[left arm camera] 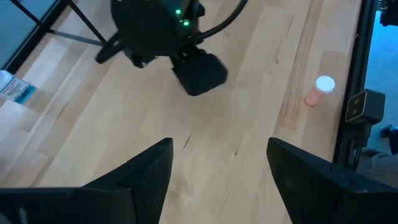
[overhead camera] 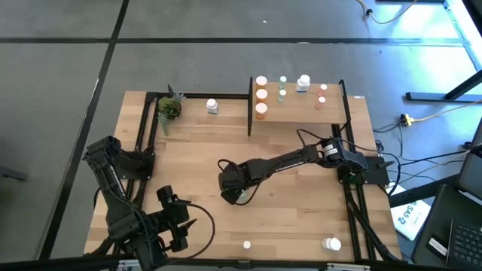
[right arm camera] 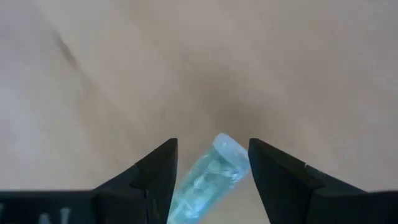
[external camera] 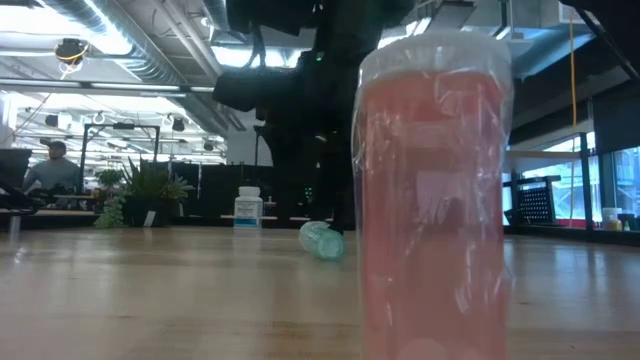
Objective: Pick and place medicine bottles onto shelf by color
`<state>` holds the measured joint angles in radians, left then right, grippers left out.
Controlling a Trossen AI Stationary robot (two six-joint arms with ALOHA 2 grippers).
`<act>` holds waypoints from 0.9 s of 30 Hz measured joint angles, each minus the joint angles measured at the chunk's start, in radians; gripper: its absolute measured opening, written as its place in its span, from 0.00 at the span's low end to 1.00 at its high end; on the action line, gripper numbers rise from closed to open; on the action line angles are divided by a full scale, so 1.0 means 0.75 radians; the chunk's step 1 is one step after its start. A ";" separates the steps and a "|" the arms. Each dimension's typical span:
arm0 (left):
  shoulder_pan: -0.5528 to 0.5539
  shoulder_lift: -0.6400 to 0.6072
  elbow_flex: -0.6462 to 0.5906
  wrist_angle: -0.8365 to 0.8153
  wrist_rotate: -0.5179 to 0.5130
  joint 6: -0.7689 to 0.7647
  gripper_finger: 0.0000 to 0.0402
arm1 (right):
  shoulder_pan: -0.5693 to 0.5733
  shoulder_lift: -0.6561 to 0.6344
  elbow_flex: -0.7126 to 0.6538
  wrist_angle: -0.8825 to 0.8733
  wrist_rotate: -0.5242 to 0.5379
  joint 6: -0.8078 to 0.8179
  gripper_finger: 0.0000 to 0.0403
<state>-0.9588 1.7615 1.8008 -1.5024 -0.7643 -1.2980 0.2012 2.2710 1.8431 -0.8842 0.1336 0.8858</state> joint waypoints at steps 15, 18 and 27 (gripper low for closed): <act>-0.038 -0.001 -0.075 0.017 0.009 -0.036 0.63 | 0.014 -0.013 0.002 -0.251 0.031 0.294 0.50; -0.042 -0.001 -0.127 0.020 0.045 -0.044 0.63 | 0.033 -0.013 0.002 -0.242 0.029 0.306 0.50; -0.030 0.000 -0.197 0.020 0.023 -0.155 0.63 | 0.037 -0.051 0.084 -0.401 0.255 0.192 0.50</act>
<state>-0.9810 1.7615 1.6527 -1.4872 -0.7467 -1.4144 0.2289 2.2328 1.9063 -1.1853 0.3251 1.0297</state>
